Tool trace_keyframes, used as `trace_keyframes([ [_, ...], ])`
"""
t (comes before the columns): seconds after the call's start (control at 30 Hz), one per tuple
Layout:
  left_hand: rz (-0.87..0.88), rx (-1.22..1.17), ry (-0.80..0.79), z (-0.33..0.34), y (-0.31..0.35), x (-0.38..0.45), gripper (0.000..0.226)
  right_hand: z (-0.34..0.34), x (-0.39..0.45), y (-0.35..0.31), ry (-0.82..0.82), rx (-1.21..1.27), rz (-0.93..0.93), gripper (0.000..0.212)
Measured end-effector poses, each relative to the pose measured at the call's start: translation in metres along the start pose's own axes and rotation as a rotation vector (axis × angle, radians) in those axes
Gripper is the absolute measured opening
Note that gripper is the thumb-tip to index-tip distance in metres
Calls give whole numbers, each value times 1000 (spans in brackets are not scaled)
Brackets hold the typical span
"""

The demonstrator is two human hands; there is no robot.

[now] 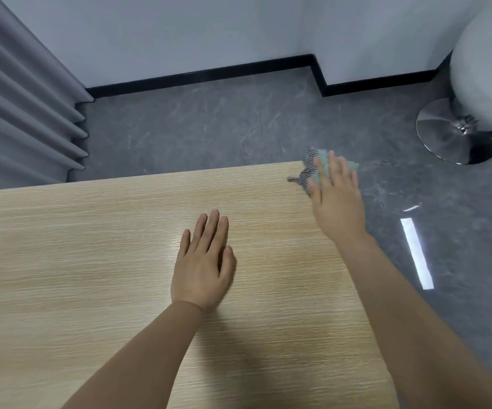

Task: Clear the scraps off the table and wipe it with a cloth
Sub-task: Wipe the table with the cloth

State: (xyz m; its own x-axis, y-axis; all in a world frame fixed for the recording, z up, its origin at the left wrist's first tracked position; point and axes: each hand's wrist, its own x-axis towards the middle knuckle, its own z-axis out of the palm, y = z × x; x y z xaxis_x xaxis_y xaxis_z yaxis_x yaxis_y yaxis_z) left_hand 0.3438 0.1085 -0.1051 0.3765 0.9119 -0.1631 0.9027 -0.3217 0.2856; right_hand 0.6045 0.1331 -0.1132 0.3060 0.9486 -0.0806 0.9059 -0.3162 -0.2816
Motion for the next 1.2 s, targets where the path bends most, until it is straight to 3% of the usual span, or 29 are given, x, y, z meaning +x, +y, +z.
trace_keyframes([
  [0.1,-1,0,5,0,0,0,57,3,-6,-9,31,56,187,52],
  [0.17,-3,-1,7,0,1,0,57,9,-15,-24,34,-9,179,54],
  [0.33,-6,-10,17,1,1,1,58,19,-51,-60,-141,-84,-370,59],
  [0.4,-2,-9,21,1,1,0,58,13,-48,-46,-195,-91,-460,61],
  [0.47,-1,-16,20,1,1,1,59,8,-36,-22,-132,-95,-382,66],
  [0.57,-1,-18,25,1,0,0,59,4,-26,4,-15,-24,-69,56],
  [0.67,5,-19,23,1,0,-1,59,9,-31,-7,33,23,159,52],
  [0.73,8,-17,27,2,-1,-1,59,14,-42,-25,65,-11,188,54],
  [0.9,15,-20,46,3,-2,0,60,23,-85,-67,-146,-41,-366,55],
  [0.97,23,-18,47,3,-2,0,60,15,-81,-52,-204,-55,-452,55],
  [1.03,25,-16,43,3,-2,-1,58,10,-67,-27,-118,-70,-357,59],
  [1.2,27,-22,45,3,-2,-2,57,4,-49,-1,-21,34,132,54],
])
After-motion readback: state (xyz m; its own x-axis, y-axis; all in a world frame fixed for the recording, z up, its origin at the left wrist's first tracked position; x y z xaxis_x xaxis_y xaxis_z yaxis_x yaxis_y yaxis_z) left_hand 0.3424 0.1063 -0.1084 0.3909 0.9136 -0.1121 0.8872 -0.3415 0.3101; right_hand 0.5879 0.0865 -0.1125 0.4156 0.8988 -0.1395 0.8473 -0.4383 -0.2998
